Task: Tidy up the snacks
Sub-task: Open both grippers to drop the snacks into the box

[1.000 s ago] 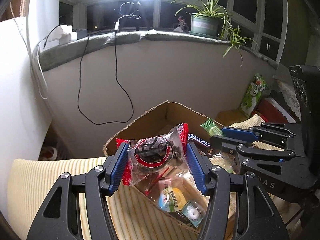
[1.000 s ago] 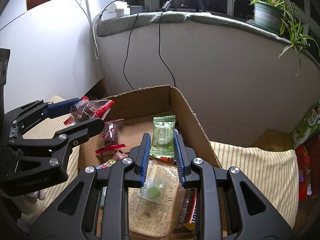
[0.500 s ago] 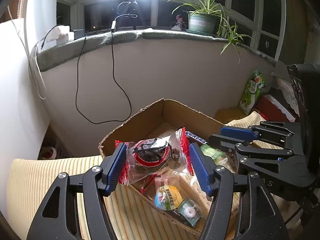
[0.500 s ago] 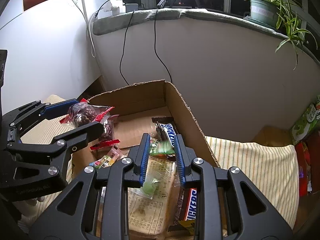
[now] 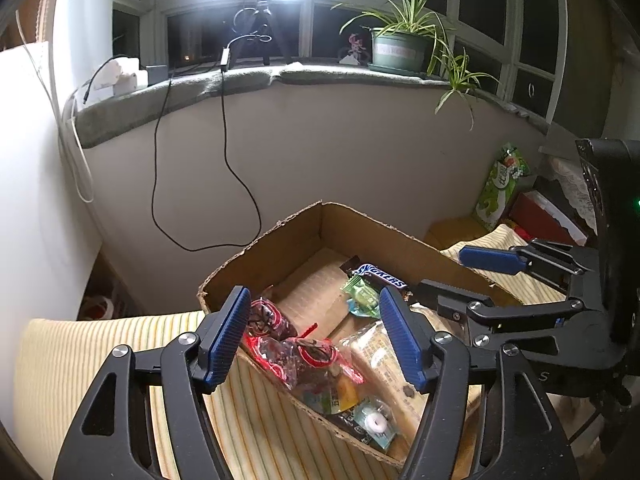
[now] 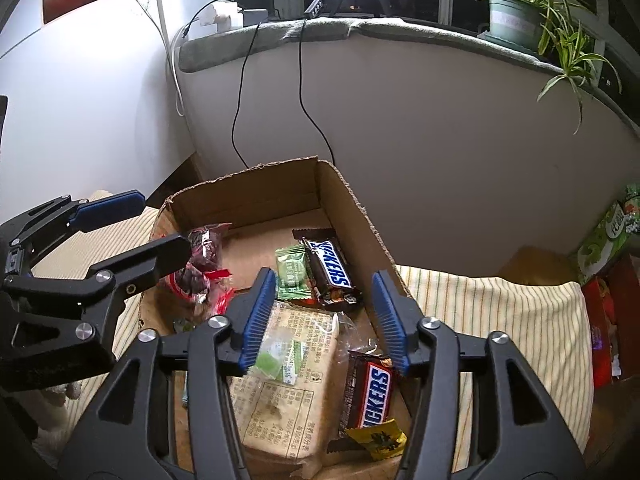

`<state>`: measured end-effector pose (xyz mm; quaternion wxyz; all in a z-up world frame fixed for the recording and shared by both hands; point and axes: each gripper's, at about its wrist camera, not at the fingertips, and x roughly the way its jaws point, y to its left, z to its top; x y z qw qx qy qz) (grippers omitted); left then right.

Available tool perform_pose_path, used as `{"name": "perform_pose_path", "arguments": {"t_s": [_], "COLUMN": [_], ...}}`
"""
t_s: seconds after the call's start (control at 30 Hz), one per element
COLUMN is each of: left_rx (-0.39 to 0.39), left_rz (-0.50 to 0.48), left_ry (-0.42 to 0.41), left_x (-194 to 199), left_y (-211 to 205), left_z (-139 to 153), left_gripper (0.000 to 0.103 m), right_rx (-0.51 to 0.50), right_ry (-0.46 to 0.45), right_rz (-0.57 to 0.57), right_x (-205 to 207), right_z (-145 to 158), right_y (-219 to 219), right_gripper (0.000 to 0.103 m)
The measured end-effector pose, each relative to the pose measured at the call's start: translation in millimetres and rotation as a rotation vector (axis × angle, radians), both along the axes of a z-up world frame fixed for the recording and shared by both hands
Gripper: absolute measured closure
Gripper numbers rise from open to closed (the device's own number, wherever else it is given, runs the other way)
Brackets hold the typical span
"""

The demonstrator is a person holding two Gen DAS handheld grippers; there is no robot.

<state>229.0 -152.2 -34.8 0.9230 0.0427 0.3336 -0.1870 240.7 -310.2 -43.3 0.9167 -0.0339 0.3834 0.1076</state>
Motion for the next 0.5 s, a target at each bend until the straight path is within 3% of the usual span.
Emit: {"name": "perform_pose_path", "arguments": {"t_s": [0.07,0.27,0.33,0.5], "left_rx": [0.001,-0.006,-0.006,-0.016], "left_rz": [0.0,0.004,0.007,0.025], "left_ry": [-0.002,-0.014,-0.019,-0.033], "left_x": [-3.0,-15.4,-20.6,-36.6], "left_y": [0.5,4.9,6.5,14.1], "left_z": [1.2,7.9,10.7,16.7], "left_gripper": [0.035,0.033,0.032,0.031], "right_rx": [0.001,0.003,0.003,0.015], "right_ry": [-0.005,-0.009,-0.018,-0.038], "right_rz": [-0.003,-0.009,-0.015,-0.028], "right_x": [-2.9,-14.1,-18.7,-32.3], "right_z": [1.5,4.7,7.0,14.9], "right_y": [-0.2,0.4,0.3,-1.9], "right_gripper": [0.037,0.033,0.021,0.018]}}
